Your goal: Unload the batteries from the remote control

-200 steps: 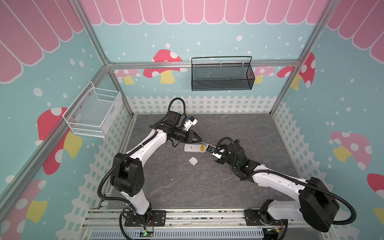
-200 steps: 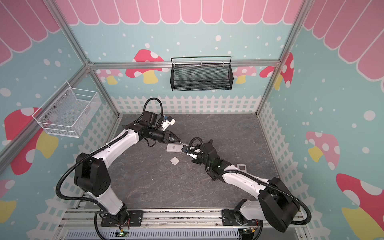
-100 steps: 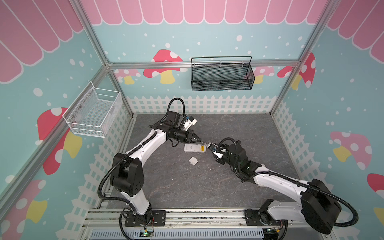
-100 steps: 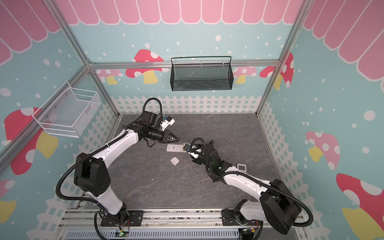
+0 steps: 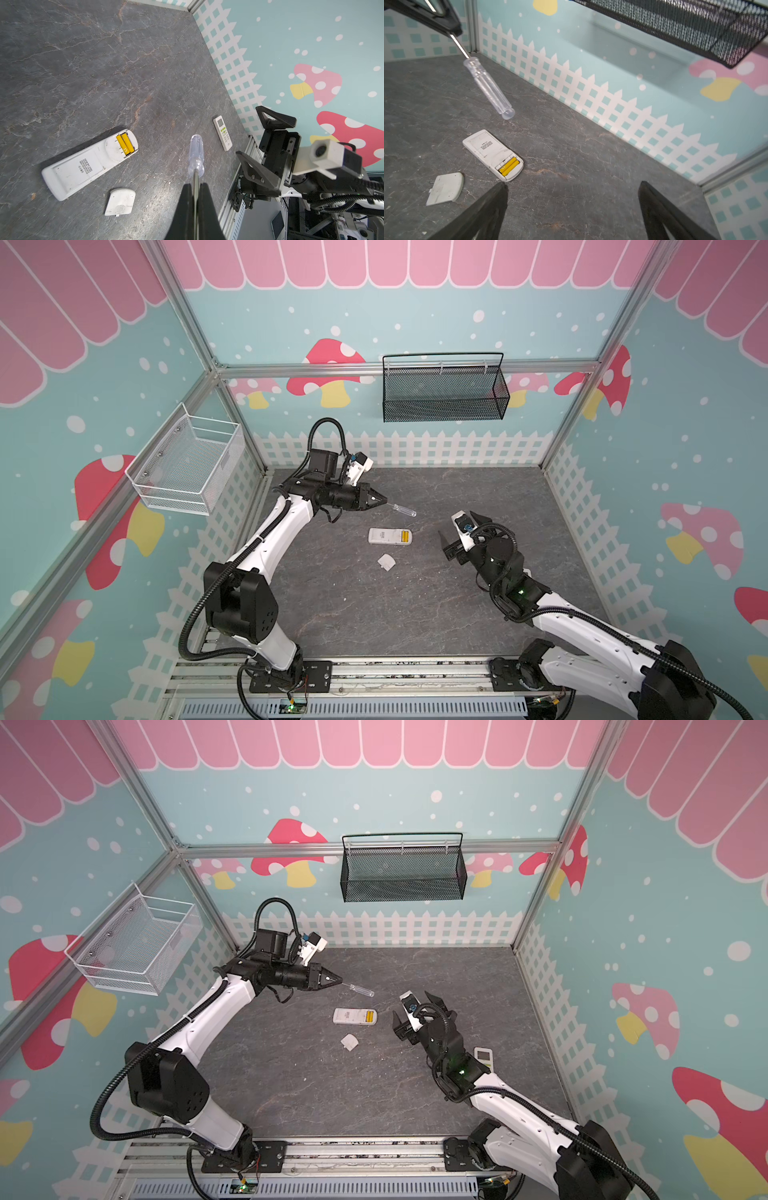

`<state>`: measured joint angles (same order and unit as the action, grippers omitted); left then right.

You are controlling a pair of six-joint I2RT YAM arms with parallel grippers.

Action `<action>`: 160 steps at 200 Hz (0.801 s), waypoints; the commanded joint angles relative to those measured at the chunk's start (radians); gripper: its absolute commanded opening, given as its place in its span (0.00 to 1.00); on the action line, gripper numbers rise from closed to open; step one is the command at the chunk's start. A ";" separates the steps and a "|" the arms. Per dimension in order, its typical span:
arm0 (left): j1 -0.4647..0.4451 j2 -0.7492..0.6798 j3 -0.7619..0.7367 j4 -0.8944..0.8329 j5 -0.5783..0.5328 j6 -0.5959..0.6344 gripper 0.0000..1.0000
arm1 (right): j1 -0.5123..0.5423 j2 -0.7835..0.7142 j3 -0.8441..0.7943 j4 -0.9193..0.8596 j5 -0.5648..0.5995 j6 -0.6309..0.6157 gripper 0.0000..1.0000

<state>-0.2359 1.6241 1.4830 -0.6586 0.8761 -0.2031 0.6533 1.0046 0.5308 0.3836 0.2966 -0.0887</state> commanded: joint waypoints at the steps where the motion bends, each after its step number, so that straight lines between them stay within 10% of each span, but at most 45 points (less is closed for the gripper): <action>1: 0.022 -0.054 -0.071 0.070 0.056 -0.037 0.00 | -0.021 0.011 0.041 -0.045 -0.003 0.125 0.99; 160: 0.183 -0.133 -0.445 0.848 0.302 -0.504 0.00 | -0.187 0.423 0.326 0.071 -0.719 0.751 0.99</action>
<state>-0.0589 1.5013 1.0576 -0.0120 1.1126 -0.5968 0.4717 1.3937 0.8486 0.3370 -0.2844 0.5259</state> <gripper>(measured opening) 0.047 0.993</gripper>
